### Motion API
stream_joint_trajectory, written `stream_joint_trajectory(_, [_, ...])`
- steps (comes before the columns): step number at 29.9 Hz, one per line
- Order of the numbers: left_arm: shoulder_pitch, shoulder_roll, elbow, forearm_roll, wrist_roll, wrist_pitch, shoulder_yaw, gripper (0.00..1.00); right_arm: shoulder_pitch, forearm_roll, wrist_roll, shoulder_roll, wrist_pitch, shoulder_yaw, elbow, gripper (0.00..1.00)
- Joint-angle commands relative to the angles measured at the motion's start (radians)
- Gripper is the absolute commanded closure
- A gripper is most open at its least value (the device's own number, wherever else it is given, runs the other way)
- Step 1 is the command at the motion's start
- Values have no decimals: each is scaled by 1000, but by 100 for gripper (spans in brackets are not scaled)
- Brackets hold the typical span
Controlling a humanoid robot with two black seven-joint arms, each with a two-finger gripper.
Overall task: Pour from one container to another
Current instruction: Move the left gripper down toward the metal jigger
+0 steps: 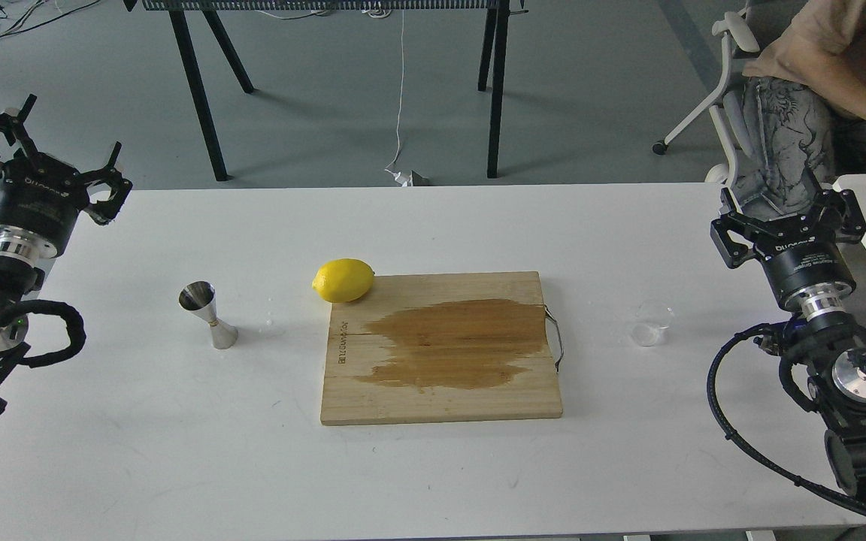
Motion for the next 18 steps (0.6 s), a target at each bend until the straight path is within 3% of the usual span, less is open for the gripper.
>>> stream_joint_trajectory(1, [-9,-18,1,1,4,0,2,0,0,0,0,2,0,0,1,1])
stream_joint_trajectory(4, [-9,-15,1,4,10,0,2,0,0,0,0,5,0,0,-1,1])
stream_joint_trajectory(8, [-7,-18,2,-3,82,0,-10,0,0,0,0,5,0,2,1,1])
stream_joint_trajectory(10, [-6,-18,7,-5,90,0,-6,0,0,2,0,6,0,2,1,1])
stream_joint_trajectory(14, [-4,-21,20,3,78,0,16,0,0,2,0,14,0,3,2,1])
stream_joint_trajectory(18, [-7,-7,14,13,21,0,17,0,0,2,0,16,0,3,5,1])
